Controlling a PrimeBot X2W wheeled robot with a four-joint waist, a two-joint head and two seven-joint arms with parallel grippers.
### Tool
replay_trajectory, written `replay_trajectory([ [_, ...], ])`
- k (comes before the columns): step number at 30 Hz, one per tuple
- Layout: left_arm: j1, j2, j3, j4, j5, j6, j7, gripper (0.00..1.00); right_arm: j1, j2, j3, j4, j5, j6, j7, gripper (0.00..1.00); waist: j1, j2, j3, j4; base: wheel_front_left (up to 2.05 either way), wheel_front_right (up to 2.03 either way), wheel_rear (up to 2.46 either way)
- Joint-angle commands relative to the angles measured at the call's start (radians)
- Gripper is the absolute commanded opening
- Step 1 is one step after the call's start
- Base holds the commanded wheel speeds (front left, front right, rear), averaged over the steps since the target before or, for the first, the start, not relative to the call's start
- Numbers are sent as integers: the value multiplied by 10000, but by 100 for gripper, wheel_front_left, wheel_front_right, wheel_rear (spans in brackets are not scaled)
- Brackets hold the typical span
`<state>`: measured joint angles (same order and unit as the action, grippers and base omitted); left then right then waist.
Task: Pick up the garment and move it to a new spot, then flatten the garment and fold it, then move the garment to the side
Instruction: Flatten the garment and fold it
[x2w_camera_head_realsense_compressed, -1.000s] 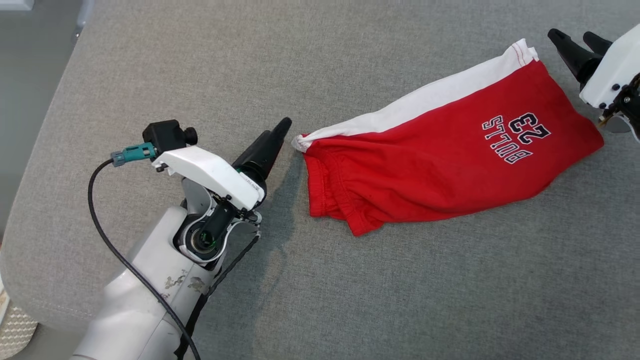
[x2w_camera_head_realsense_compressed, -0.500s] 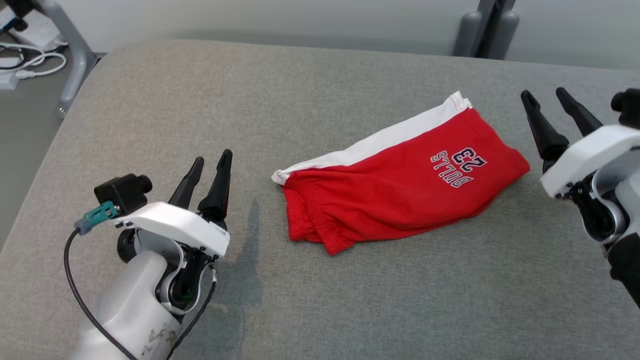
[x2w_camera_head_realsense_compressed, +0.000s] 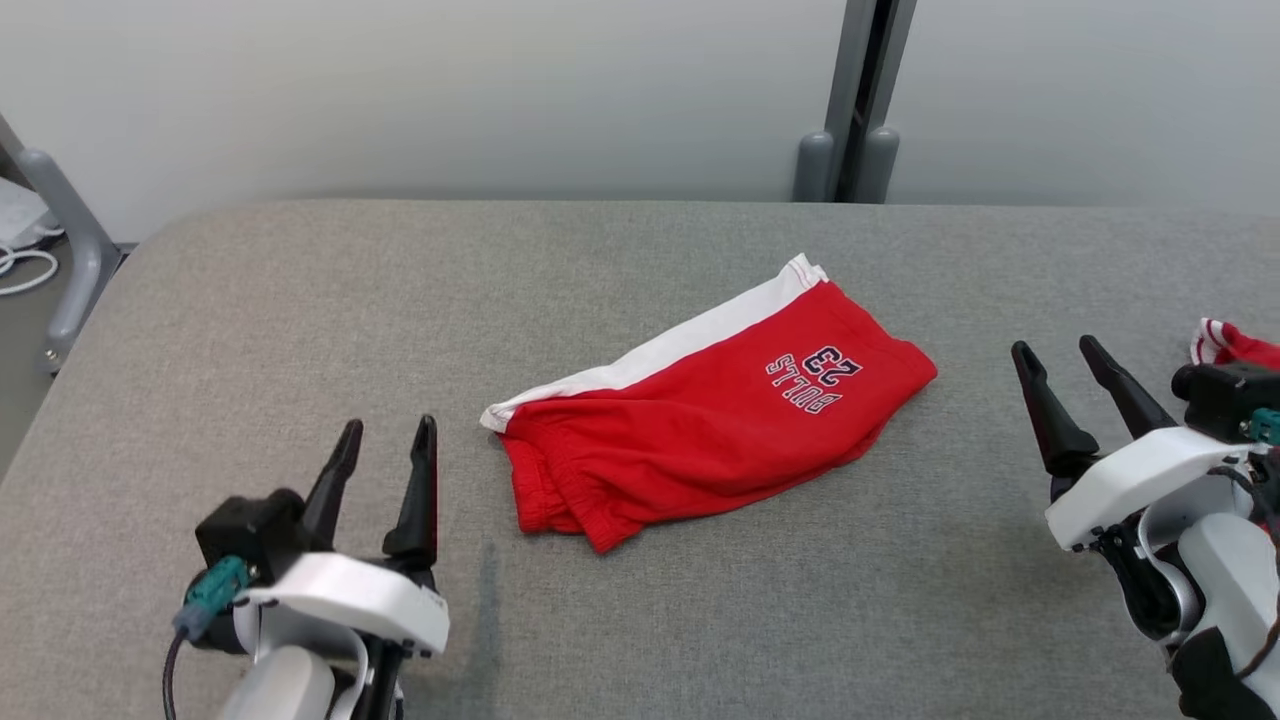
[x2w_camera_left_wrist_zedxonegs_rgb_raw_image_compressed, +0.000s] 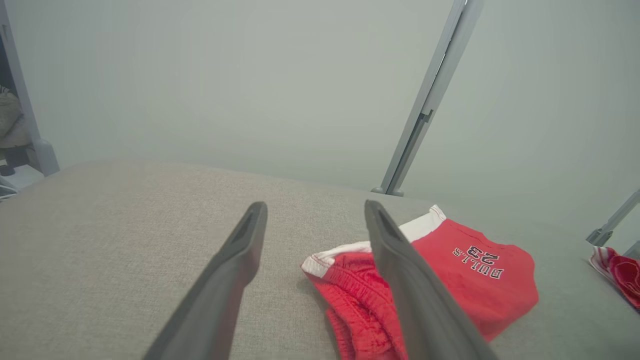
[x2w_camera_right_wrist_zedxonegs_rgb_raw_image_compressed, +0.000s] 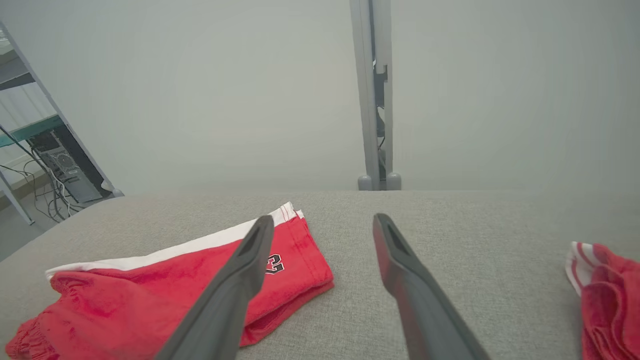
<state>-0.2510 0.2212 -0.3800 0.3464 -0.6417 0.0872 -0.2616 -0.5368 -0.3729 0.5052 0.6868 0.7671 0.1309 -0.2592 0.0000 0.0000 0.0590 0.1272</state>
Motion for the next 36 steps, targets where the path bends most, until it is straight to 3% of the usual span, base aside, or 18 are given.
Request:
replay_trajectory([
  [1, 481, -152, 274, -141, 290, -60, -36, 100, 336, 64, -437, -269, -630, -5, -68, 100, 0, 0, -241, -188, 0, 0, 0],
  [8, 1889, -811, 1361, -452, 1555, -529, -38, 100, 2358, 1324, -2521, -1418, -2990, -5, -65, 100, 0, 0, -581, -365, 0, 0, 0],
  [17, 2367, -1334, 1909, -354, 2577, -1048, -38, 100, 3434, 2223, -3441, -1411, -3731, -5, -68, 100, 0, 0, -581, -98, 0, 0, 0],
  [22, 2156, -1543, 2018, -264, 2935, -1295, -39, 100, 3357, 2444, -3798, -1076, -3342, -5, 107, 100, 0, 0, -331, 282, 0, 0, 0],
  [30, 1782, -1651, 2108, -257, 3327, -1531, -39, 100, 2337, 2614, -4342, -338, -1641, -5, 902, 100, 0, 0, 261, 1057, 0, 0, 0],
  [36, 1549, -1684, 2022, -272, 3309, -1629, -39, 100, 1256, 2557, -4870, 1004, 78, -5, 2379, 100, 0, 0, 669, 1941, 0, 0, 0],
])
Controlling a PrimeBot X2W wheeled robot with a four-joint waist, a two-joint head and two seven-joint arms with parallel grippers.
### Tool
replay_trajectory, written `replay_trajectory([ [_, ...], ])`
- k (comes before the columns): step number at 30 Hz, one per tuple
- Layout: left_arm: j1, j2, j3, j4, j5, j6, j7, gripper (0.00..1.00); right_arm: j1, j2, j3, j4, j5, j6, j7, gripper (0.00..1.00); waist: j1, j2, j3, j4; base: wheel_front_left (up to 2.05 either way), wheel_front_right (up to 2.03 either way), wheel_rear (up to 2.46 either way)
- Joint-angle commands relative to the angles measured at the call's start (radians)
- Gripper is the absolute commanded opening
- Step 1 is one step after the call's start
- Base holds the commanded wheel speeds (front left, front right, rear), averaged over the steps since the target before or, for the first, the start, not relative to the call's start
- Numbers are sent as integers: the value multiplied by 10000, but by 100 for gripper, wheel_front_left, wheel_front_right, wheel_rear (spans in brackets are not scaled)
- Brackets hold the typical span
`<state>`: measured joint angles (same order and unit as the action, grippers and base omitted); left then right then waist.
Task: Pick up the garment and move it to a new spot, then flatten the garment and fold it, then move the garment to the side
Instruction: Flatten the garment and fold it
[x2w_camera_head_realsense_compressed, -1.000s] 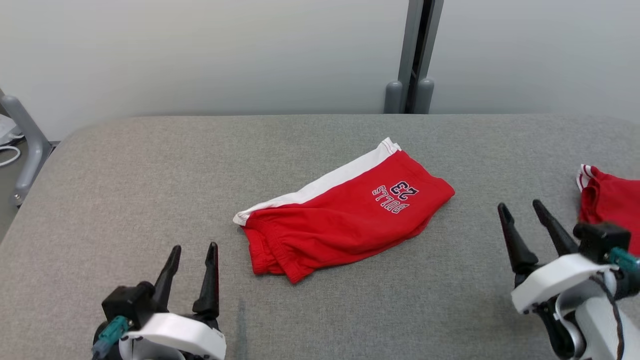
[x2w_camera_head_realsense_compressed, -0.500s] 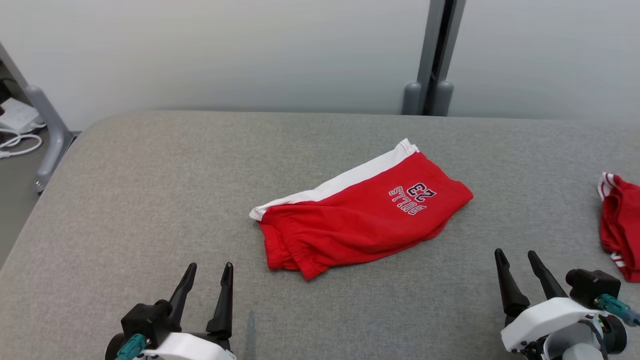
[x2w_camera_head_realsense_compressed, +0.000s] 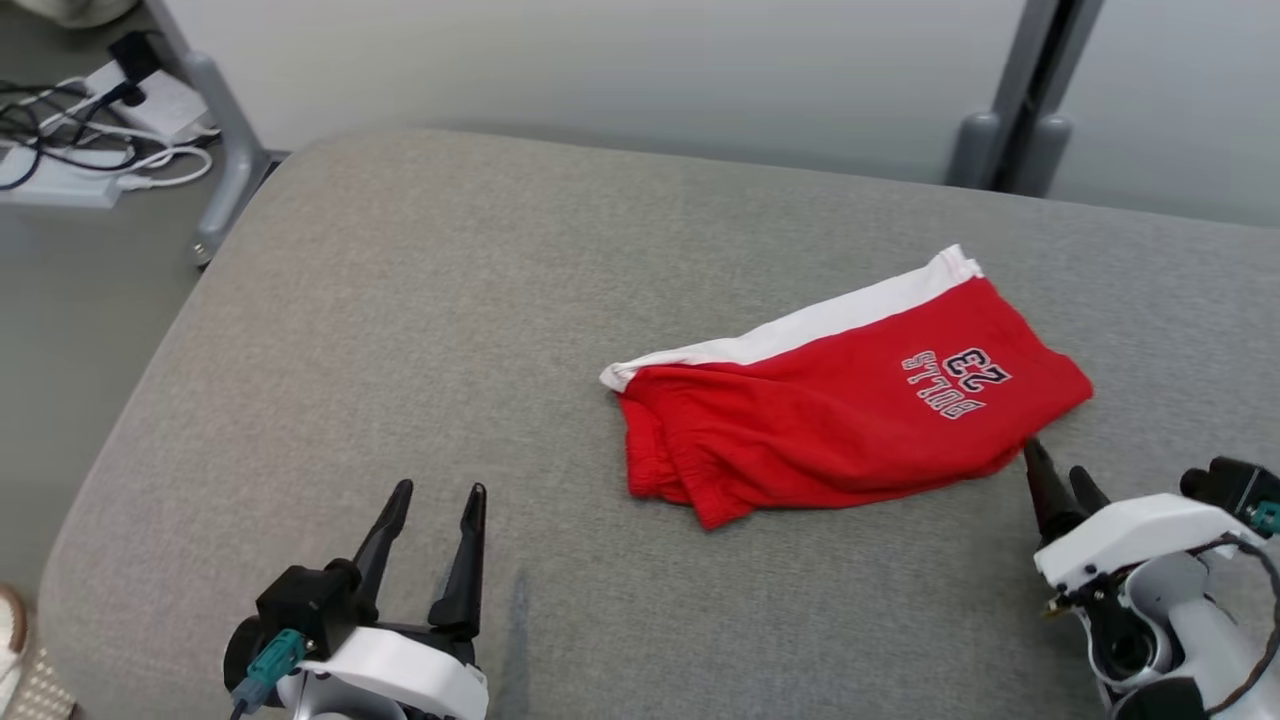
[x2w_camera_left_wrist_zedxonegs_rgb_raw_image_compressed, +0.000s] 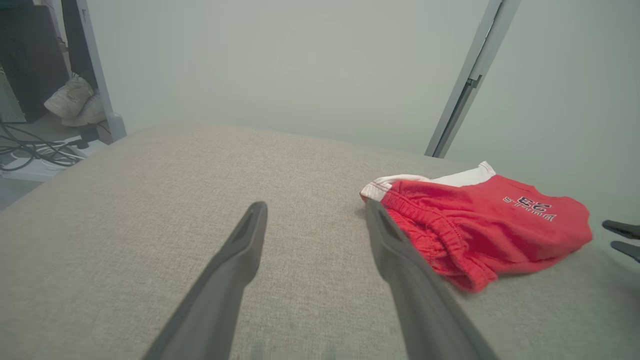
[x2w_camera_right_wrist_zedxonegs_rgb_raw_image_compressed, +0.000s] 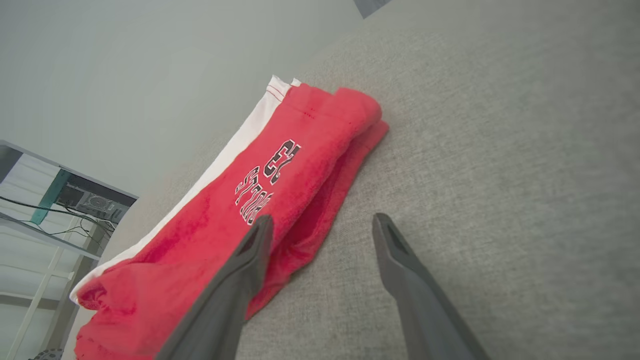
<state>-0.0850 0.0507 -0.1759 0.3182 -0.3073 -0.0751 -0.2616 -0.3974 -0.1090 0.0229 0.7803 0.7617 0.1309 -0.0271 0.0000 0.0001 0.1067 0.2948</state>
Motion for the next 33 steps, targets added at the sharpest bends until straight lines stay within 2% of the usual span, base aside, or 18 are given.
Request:
replay_trajectory([
  [1, -136, 29, -78, 16, -115, 17, -39, 100, -256, -116, -132, 190, 317, -5, 107, 100, 0, -1, 240, 366, 0, 0, 0],
  [9, -231, 20, -591, -8, -392, 210, -39, 100, -1139, -344, -454, 1046, 1170, -5, 474, 100, 0, -1, 608, 921, 0, 0, 0],
  [13, -316, 21, -717, -16, -477, 253, -39, 100, -1527, -617, -400, 1871, 813, -5, 410, 100, 0, -1, 734, 1097, 0, 0, 0],
  [19, -404, 22, -954, -42, -534, 338, -40, 100, -2294, -520, -486, 2926, 616, -3, 508, 100, 0, -1, 894, 1221, 0, 0, 0],
  [29, -659, 21, -1231, 3, -743, 470, -40, 100, -3303, -461, -541, 3942, 725, -3, 753, 100, 0, -1, 1121, 1314, 0, 0, 0],
  [30, -681, 19, -1227, 12, -737, 476, -40, 100, -3352, -432, -508, 4019, 718, -5, 805, 45, 0, -1, 1125, 1316, 0, 0, 0],
  [32, -690, 21, -1210, 34, -736, 480, -40, 100, -3409, -417, -387, 4076, 621, -5, 691, 0, 0, -1, 1126, 1306, 0, 0, 0],
  [33, -684, 21, -1193, 51, -727, 477, -40, 100, -3423, -402, -345, 4102, 602, -5, 673, 0, 0, -1, 1119, 1299, 0, 0, 0],
])
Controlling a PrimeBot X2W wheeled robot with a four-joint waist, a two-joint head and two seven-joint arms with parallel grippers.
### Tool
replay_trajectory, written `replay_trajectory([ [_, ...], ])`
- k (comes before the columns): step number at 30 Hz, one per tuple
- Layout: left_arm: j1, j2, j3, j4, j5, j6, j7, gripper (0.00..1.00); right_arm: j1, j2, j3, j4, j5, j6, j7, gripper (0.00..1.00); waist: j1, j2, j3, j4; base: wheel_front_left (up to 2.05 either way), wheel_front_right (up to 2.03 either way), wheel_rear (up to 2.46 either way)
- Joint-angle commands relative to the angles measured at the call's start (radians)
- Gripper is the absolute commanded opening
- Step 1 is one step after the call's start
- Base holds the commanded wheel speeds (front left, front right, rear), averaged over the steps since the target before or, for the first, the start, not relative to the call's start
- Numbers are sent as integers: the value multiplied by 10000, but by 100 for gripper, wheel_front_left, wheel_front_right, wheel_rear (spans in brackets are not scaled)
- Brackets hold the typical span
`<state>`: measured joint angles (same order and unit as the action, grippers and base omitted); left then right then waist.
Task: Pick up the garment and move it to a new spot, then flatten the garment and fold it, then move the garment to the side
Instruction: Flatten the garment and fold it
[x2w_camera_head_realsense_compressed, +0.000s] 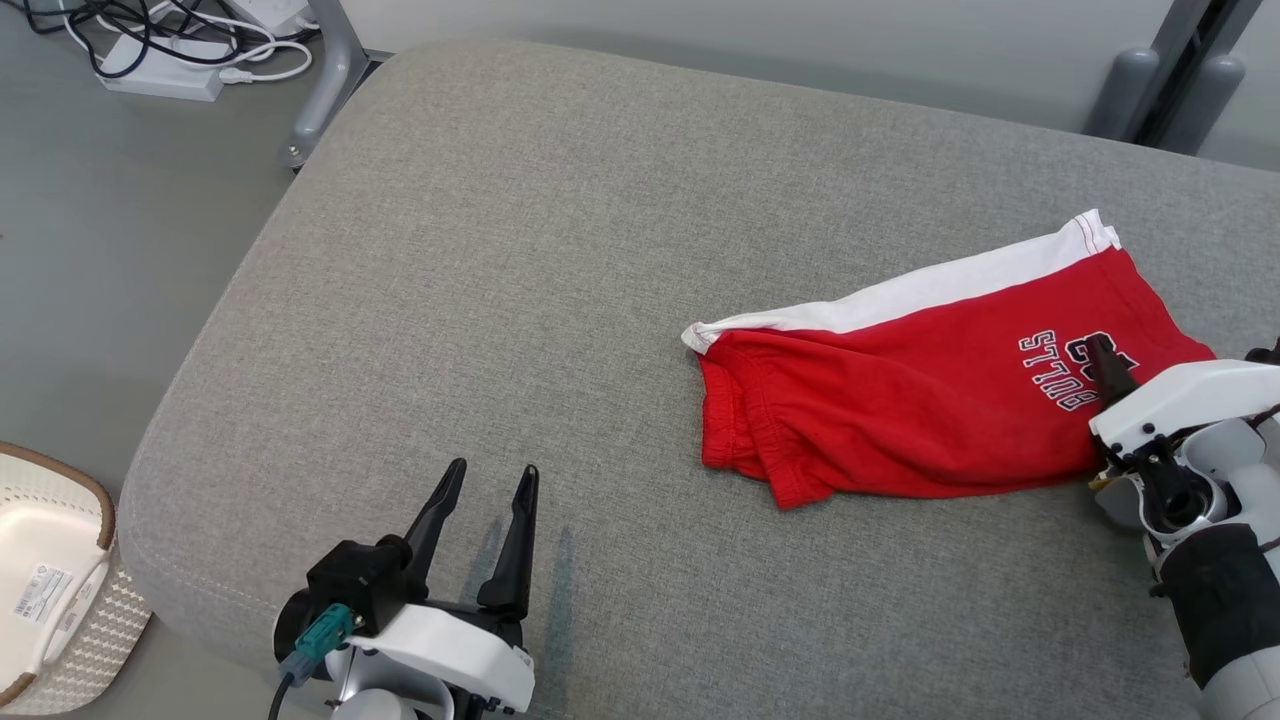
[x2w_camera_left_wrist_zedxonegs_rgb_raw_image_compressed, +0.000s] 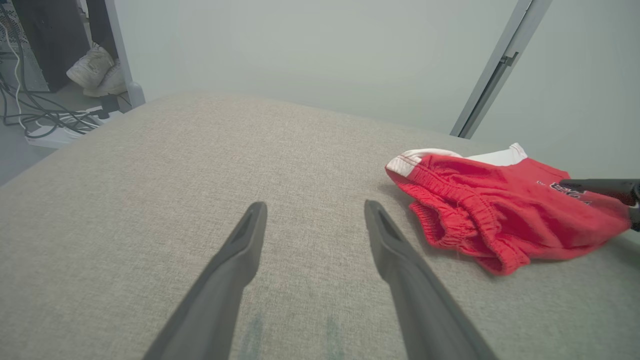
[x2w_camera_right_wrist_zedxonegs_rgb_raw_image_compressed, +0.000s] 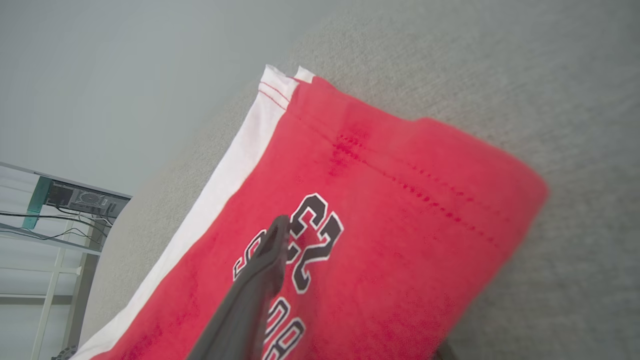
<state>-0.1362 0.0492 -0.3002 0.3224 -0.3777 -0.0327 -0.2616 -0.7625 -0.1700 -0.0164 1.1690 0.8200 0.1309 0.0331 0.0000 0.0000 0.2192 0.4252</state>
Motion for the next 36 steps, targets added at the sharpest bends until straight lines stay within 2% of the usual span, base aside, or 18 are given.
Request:
replay_trajectory([
  [1, -168, 36, 68, 22, -15, 61, -40, 100, 234, 220, 94, 206, 22, -5, 50, 0, 0, 0, -20, -14, 0, 0, 0],
  [13, 73, 36, 244, 144, 184, -54, -40, 100, 619, 183, 208, -147, 289, -5, -901, 0, 0, 0, -574, -478, 0, 0, 0],
  [22, 192, 36, 371, 225, 319, -121, -40, 100, 1084, 353, 832, -589, 306, -5, -772, 0, 0, 0, -876, -992, 0, 0, 0],
  [23, 163, 36, 373, 232, 308, -123, -40, 100, 1091, 322, 873, -593, 311, -5, -792, 17, 0, 0, -870, -1015, 0, 0, 0],
  [24, 135, 37, 371, 239, 300, -126, -40, 100, 1080, 291, 871, -491, 355, -5, -752, 100, 0, 0, -872, -1032, 0, 0, 0],
  [31, 174, 37, 364, 323, 235, -66, -40, 100, 806, 236, 1101, 2, 32, -5, -1134, 100, 0, 0, -1099, -1100, 0, 0, 0],
  [36, 336, 36, 515, 241, 237, -58, -40, 100, 1053, 58, 1611, 119, -493, -5, -1491, 100, 0, 0, -1453, -1441, 0, 0, 0],
])
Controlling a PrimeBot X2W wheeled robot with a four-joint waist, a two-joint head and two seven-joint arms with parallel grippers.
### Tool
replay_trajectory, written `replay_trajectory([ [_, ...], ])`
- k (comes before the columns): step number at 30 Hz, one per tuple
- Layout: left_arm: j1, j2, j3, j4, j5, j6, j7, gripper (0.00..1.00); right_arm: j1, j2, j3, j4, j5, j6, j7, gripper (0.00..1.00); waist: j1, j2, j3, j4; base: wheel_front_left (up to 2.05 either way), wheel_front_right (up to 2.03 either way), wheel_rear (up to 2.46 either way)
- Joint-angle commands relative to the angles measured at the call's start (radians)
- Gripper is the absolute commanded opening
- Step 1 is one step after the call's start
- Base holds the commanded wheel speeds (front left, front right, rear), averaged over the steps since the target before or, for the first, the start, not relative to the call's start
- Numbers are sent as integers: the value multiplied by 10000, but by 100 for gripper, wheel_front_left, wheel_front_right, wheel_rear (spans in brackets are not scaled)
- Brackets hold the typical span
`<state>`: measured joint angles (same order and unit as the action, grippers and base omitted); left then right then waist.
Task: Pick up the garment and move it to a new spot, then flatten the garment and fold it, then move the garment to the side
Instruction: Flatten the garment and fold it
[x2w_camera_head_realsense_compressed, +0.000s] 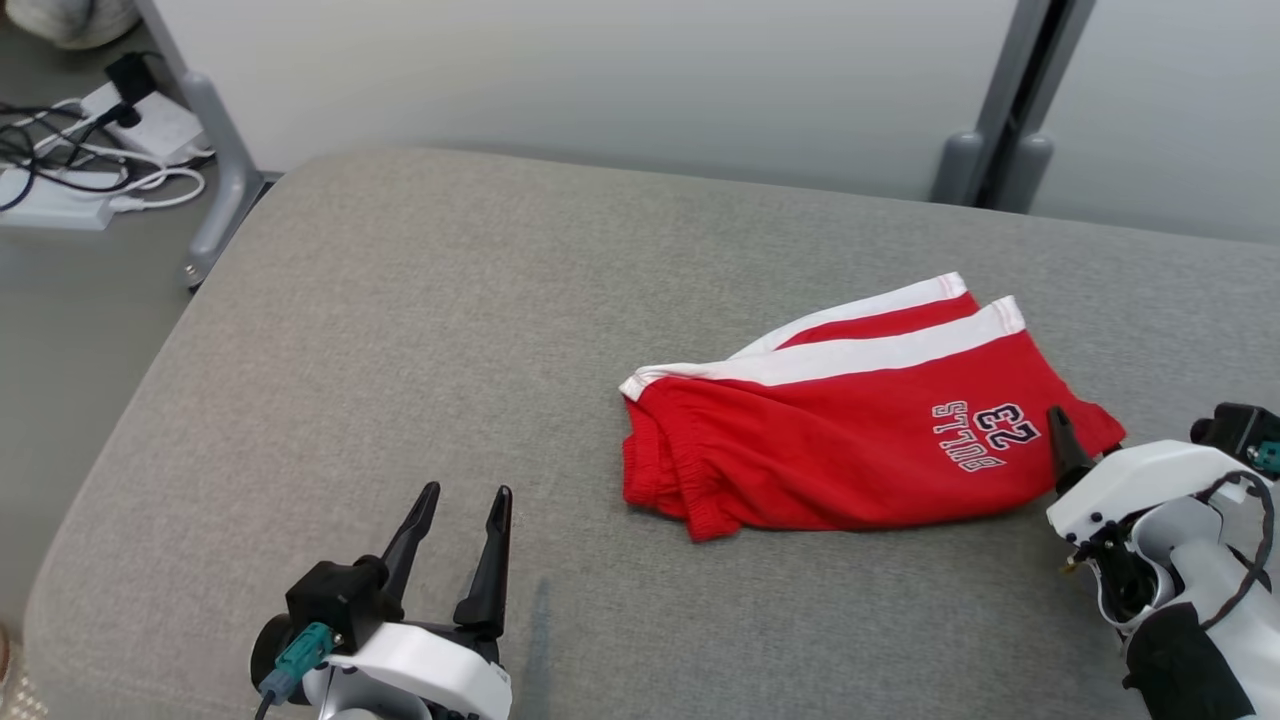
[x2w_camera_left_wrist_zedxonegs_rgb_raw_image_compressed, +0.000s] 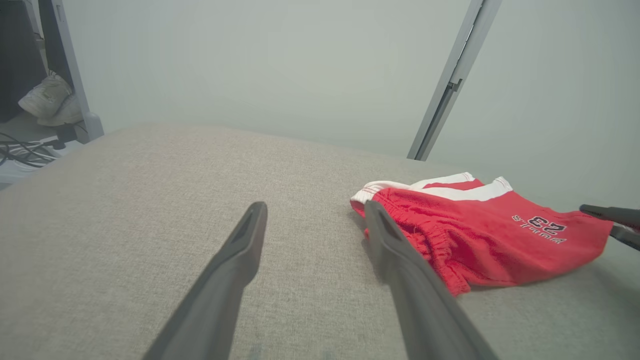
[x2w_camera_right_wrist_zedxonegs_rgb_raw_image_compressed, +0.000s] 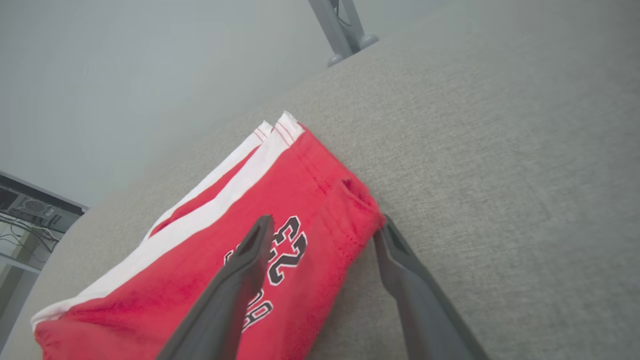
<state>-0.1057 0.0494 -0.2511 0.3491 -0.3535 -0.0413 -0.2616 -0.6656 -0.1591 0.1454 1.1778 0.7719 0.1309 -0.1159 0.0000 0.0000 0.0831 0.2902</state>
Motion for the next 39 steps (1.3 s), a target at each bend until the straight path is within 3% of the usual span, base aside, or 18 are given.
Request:
replay_trajectory([
  [1, 52, 32, 50, -57, 9, 29, -40, 100, 143, -44, 24, -14, -13, -5, -106, 100, 0, 0, -162, -191, 0, 0, 0],
  [13, 238, 35, 346, -525, -76, 25, -40, 100, 1636, 88, 592, -1450, -431, -5, -1167, 100, 0, 0, -510, -1831, 0, 0, 0],
  [19, 114, 37, 206, -573, -97, 9, -40, 100, 2352, 337, 581, -2297, -852, -5, -1392, 100, 0, 0, -298, -2169, 0, 0, 0],
  [24, 37, 38, 61, -450, -31, -52, -40, 100, 2296, 554, 323, -2946, -801, -5, -965, 100, 0, 0, -121, -1920, 0, 0, 0],
  [32, -88, 35, -42, -390, -134, -64, -40, 100, 1272, 313, 418, -3601, -1629, -5, -165, 100, 0, 0, 103, -1199, 0, 0, 0],
  [39, -273, 35, -410, -427, -454, 45, -40, 100, -142, -242, 417, -2925, -3017, -5, 1308, 100, 0, 0, 499, -238, 0, 0, 0],
])
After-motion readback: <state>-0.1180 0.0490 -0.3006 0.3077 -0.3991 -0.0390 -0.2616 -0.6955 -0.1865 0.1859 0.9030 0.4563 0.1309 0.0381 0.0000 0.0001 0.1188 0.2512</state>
